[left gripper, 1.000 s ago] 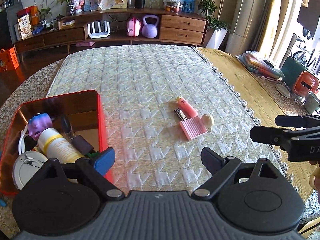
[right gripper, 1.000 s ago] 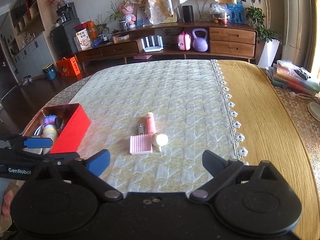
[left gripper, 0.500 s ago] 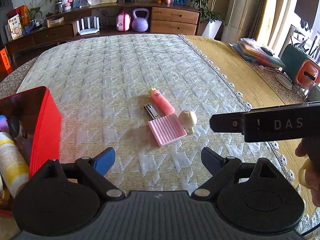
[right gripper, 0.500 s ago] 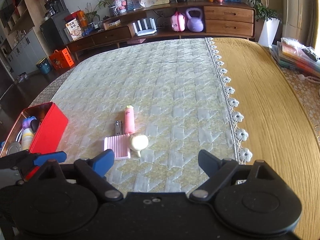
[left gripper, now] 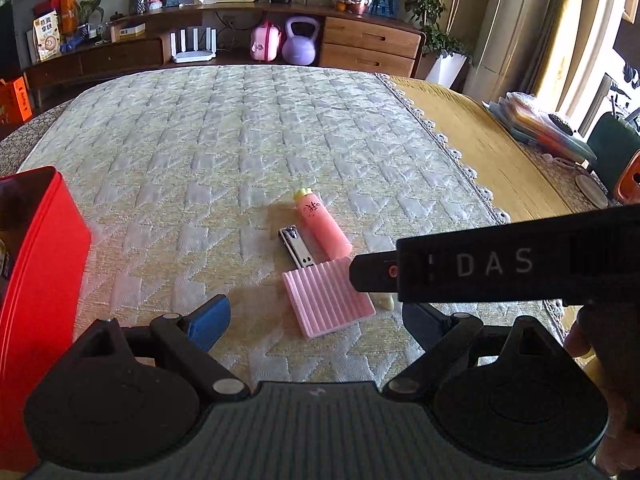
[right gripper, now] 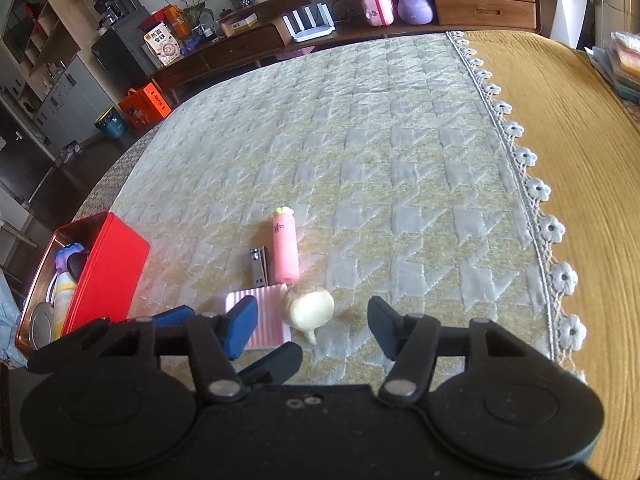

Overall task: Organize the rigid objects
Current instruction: 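Grasp the pink comb with the left tool while the right tool grasps the cream-coloured object, then carry the pink comb and cream-coloured object over the red tin box and lower them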

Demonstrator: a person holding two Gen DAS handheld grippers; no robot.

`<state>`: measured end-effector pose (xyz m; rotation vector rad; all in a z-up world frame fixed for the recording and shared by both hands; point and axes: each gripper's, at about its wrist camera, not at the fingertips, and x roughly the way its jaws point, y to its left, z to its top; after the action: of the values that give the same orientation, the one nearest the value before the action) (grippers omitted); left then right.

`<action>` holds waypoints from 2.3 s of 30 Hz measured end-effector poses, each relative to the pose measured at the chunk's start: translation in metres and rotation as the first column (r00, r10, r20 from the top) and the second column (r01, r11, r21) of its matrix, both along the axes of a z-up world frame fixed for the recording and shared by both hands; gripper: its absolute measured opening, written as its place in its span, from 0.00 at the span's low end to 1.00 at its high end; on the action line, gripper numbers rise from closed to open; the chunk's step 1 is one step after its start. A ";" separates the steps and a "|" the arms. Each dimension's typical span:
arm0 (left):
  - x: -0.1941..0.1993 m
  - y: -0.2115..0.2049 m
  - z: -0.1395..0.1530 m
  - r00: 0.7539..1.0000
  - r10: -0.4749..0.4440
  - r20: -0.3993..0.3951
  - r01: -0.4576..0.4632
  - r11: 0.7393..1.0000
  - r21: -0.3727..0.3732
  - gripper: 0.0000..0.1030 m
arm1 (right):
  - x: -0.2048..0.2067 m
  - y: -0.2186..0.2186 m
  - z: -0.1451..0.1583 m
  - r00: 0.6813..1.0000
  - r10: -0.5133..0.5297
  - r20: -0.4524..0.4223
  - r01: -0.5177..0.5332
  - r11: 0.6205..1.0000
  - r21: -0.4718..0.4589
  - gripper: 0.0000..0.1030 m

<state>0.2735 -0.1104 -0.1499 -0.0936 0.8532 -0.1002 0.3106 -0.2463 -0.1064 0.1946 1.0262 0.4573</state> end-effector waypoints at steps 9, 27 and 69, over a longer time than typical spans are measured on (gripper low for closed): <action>0.001 0.001 -0.002 0.999 -0.038 0.019 0.038 0.999 -0.008 0.71 | 0.002 0.001 -0.004 1.000 -0.012 -0.001 0.012 1.000 0.025 0.35; -0.005 0.018 0.005 0.997 -0.065 0.027 0.066 0.997 -0.034 0.41 | -0.018 -0.009 0.007 0.997 -0.071 0.024 0.070 0.997 0.018 0.29; -0.102 0.172 0.092 0.991 0.131 0.037 -0.127 0.988 -0.085 0.41 | -0.106 0.125 0.103 0.949 0.247 0.194 -0.238 0.969 -0.067 0.29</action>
<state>0.1712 0.0613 -0.0578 -0.2233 0.7981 -0.0162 0.2050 -0.1209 -0.0032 -0.0181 0.8631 0.6644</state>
